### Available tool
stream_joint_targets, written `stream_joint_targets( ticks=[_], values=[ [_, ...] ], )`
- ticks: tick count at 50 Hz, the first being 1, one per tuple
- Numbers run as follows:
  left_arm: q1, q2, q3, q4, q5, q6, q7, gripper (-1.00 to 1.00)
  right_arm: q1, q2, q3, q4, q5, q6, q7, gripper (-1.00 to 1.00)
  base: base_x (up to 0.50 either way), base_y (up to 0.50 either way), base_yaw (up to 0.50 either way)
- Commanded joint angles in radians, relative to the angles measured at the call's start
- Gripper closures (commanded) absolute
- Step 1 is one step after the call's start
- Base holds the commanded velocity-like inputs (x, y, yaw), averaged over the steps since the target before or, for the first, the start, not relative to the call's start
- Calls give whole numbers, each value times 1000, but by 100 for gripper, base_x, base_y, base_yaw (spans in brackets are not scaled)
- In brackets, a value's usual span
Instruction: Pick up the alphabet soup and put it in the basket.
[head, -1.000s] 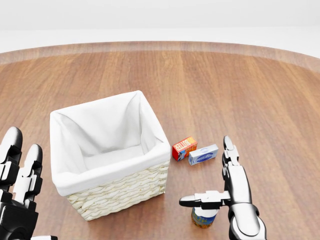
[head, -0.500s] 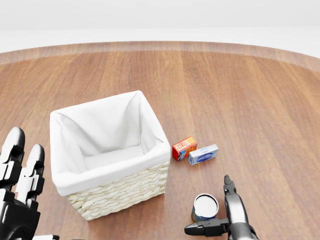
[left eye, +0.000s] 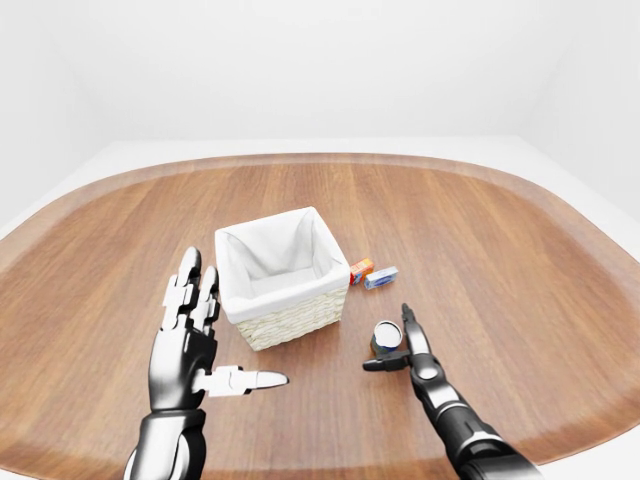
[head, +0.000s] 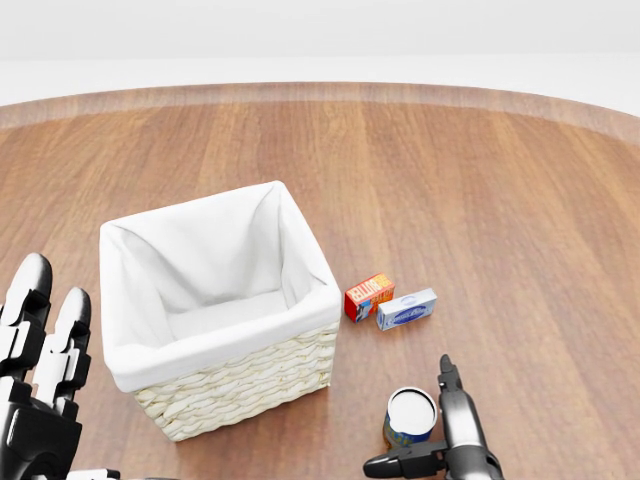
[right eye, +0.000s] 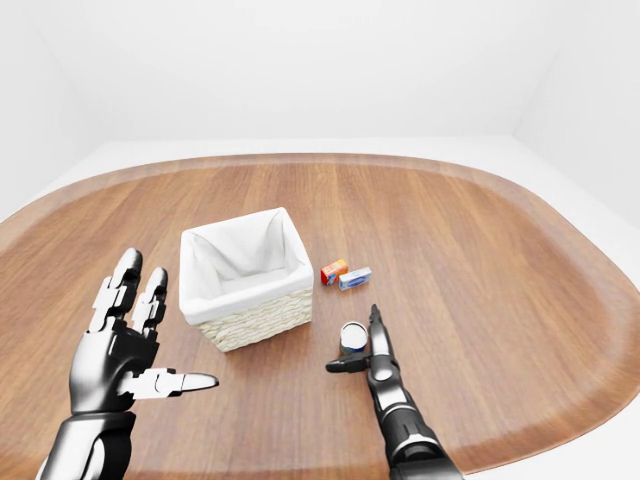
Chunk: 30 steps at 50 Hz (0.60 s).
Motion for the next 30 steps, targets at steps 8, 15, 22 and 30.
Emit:
stream_joint_targets(
  ticks=[8,15,22,30],
  values=[
    [16,0,-6,-15,-4,0,-2,-100,-42,-4,-21,181,22,0,6,-100,0,0,0],
    [24,0,-12,-19,-2,-3,-2,-100,-70,-8,-34,222,25,0,12,-100,0,0,0],
    [26,3,-21,-18,3,-7,2,-100,-100,-13,-49,258,33,0,17,-100,0,0,0],
    [31,5,-23,-22,2,-9,3,-100,-130,-21,-69,288,36,0,14,-100,0,0,0]
  ],
)
